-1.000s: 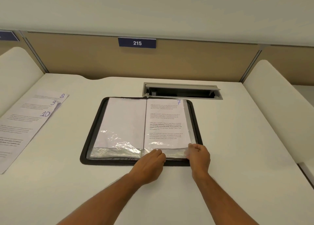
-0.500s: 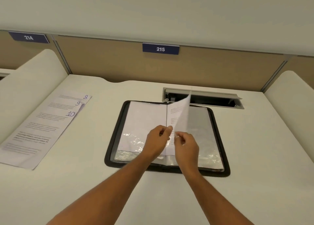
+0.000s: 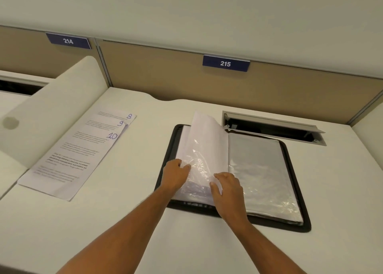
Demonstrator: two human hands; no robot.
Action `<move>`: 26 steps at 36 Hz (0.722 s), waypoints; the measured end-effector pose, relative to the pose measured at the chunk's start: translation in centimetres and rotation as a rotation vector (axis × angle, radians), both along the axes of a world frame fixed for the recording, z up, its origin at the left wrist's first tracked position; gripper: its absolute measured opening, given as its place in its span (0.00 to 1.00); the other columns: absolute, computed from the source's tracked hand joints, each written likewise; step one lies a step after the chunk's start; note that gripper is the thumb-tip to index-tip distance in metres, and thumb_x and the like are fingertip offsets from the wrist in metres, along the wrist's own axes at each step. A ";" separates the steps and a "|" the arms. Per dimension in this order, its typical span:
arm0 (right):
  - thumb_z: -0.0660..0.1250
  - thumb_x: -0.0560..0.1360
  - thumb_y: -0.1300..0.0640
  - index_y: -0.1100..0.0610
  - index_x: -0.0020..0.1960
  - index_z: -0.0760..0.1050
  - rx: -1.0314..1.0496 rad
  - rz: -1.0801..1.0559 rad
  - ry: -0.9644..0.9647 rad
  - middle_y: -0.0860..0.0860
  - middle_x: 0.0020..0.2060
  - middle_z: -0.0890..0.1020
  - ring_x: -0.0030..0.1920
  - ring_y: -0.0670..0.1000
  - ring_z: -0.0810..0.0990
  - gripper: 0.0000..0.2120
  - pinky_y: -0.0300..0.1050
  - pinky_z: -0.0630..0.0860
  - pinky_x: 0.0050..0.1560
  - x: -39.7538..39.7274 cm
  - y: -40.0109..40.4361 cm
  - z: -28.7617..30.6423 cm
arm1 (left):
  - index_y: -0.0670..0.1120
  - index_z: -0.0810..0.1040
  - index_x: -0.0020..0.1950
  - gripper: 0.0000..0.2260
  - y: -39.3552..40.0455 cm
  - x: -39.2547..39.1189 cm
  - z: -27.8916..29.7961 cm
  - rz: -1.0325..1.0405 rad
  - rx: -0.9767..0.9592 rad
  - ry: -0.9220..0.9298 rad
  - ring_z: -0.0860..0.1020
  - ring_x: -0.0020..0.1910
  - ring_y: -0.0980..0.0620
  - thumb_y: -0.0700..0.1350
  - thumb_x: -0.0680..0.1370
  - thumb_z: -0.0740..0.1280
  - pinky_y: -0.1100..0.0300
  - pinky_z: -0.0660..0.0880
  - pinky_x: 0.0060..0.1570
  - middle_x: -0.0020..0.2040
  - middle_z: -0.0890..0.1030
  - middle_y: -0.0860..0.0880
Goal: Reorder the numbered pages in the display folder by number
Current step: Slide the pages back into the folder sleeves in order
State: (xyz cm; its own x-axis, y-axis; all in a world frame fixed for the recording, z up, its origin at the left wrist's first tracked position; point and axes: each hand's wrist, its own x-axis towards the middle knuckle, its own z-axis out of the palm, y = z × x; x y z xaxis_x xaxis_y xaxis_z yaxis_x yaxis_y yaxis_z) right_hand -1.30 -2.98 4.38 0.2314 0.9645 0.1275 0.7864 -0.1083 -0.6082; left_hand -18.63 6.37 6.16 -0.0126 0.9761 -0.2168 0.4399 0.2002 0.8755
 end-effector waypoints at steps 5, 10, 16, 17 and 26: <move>0.58 0.84 0.43 0.50 0.79 0.66 -0.250 0.039 -0.122 0.49 0.79 0.65 0.79 0.51 0.61 0.25 0.47 0.57 0.78 -0.6 0.0 -1.3 | 0.47 0.60 0.34 0.18 0.3 -2.0 -1.0 0.003 -0.030 0.084 0.61 0.30 0.53 0.42 0.76 0.69 0.57 0.64 0.33 0.30 0.60 0.51; 0.54 0.85 0.41 0.50 0.81 0.62 -0.305 0.115 -0.209 0.49 0.80 0.62 0.80 0.51 0.59 0.27 0.49 0.56 0.79 -1.8 -0.1 -2.4 | 0.46 0.64 0.33 0.18 0.5 -3.2 -2.0 -0.001 -0.053 0.141 0.64 0.28 0.53 0.41 0.75 0.70 0.60 0.68 0.33 0.28 0.63 0.50; 0.36 0.79 0.29 0.47 0.81 0.61 -0.283 0.141 -0.262 0.50 0.81 0.59 0.81 0.52 0.56 0.39 0.49 0.52 0.79 -3.1 -0.2 -3.5 | 0.43 0.77 0.40 0.09 1.0 -4.4 -3.1 -0.051 -0.064 0.222 0.76 0.33 0.54 0.45 0.76 0.73 0.60 0.78 0.43 0.33 0.77 0.52; 0.29 0.76 0.28 0.47 0.81 0.60 -0.274 0.157 -0.256 0.49 0.81 0.58 0.81 0.51 0.55 0.44 0.47 0.51 0.79 -3.4 -0.2 -3.7 | 0.45 0.78 0.42 0.08 1.1 -4.5 -3.1 -0.069 -0.061 0.246 0.77 0.35 0.55 0.46 0.77 0.73 0.63 0.77 0.41 0.35 0.78 0.53; 0.45 0.83 0.37 0.52 0.69 0.76 -0.211 0.255 -0.357 0.50 0.69 0.76 0.70 0.53 0.73 0.30 0.50 0.70 0.71 -7.1 1.8 -3.9 | 0.51 0.78 0.44 0.05 2.3 -6.7 -3.7 -0.160 -0.010 0.385 0.78 0.40 0.58 0.48 0.77 0.73 0.64 0.77 0.43 0.40 0.80 0.55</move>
State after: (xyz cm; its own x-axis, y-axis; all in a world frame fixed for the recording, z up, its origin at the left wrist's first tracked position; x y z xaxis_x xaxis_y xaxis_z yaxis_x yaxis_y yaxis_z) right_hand -8.36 -1.17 0.50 -0.0383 0.9981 -0.0484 0.9594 0.0232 -0.2810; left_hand -25.29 8.67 2.45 0.0568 0.9702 -0.2356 0.7607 0.1108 0.6396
